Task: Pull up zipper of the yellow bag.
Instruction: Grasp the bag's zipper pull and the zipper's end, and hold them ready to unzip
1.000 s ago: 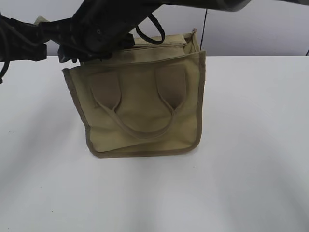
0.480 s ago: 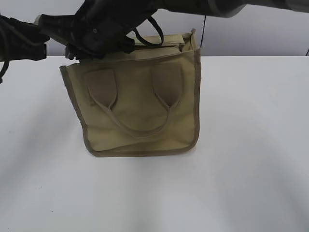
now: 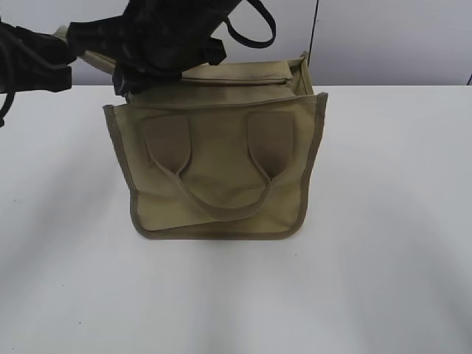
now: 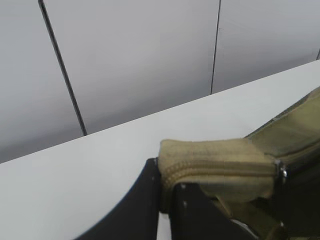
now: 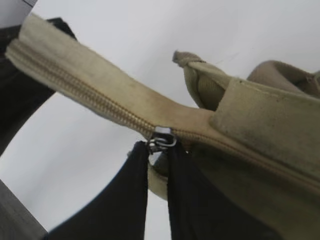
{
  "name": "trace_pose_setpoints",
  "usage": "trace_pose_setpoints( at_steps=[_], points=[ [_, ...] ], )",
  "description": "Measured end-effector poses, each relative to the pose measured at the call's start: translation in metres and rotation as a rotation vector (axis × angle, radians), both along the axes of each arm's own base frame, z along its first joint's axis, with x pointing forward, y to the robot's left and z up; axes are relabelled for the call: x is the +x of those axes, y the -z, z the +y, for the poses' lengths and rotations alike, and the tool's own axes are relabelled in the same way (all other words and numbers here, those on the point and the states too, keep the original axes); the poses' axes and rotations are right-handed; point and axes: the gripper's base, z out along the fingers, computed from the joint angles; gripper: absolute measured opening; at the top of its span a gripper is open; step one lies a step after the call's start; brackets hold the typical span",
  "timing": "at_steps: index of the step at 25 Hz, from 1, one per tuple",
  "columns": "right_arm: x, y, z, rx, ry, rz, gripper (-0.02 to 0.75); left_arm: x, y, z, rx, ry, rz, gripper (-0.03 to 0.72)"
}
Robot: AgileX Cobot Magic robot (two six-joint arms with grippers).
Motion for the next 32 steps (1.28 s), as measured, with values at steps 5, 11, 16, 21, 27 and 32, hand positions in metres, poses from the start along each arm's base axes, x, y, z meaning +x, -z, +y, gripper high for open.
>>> trace_pose_setpoints(
  at_steps=[5,11,16,21,27,32],
  points=[
    [-0.004,0.0,-0.002,-0.048,-0.056,-0.002,0.064,0.0,0.001,0.0,0.009,0.0,0.004,0.023],
    [-0.007,-0.013,-0.009,-0.056,-0.072,-0.007,0.064,-0.001,0.004,0.001,0.04,-0.01,0.032,0.023],
    [-0.004,-0.022,-0.023,-0.061,-0.072,0.007,0.064,-0.002,0.004,-0.002,0.07,0.017,0.02,0.023],
    [0.002,-0.02,-0.034,-0.092,-0.085,0.029,0.062,-0.002,0.005,-0.001,0.079,0.013,0.028,0.023],
    [0.011,-0.016,-0.054,-0.162,-0.095,0.062,0.062,0.001,0.012,-0.001,0.091,0.005,0.057,0.023],
    [0.025,-0.013,-0.086,-0.246,-0.074,0.116,0.062,0.003,0.014,0.001,0.094,-0.003,0.068,0.023]
  ],
)
